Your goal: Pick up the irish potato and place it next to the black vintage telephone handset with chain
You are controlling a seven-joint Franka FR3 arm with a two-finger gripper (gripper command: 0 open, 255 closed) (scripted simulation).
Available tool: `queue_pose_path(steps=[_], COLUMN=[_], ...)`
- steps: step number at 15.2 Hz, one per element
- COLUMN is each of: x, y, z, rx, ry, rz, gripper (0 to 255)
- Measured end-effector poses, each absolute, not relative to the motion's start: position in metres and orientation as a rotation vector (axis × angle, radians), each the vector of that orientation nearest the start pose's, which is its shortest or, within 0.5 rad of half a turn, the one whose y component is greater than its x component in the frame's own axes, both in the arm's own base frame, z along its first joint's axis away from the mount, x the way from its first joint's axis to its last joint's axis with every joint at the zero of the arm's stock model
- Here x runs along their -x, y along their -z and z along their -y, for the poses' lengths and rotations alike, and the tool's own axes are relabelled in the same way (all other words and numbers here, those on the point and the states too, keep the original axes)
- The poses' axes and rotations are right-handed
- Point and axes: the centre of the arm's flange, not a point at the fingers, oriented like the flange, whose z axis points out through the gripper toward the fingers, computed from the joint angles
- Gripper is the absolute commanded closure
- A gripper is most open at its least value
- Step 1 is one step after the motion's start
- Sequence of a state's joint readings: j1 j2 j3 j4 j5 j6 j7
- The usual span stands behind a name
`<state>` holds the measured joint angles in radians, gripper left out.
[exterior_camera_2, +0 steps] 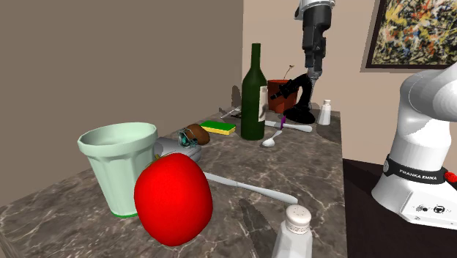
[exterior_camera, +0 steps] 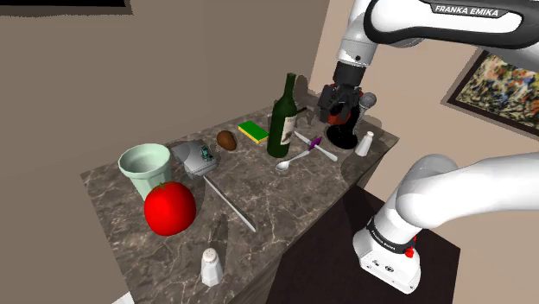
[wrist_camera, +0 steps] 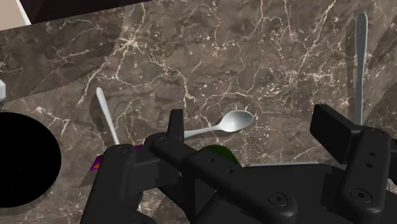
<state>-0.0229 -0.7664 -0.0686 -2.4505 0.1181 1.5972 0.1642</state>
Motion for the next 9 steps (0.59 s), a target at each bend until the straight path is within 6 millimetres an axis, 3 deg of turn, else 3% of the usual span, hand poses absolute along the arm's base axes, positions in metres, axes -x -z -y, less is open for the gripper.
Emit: queue_pose_path(steps=[3, 9], x=[-0.318, -0.361], y=[-0.537, -0.489], z=[0.011, -0.024], rx=[2.962, 2.991], ry=[-0.123, -0.017], rz=[-0.361, -0.366], gripper=[0, 0])
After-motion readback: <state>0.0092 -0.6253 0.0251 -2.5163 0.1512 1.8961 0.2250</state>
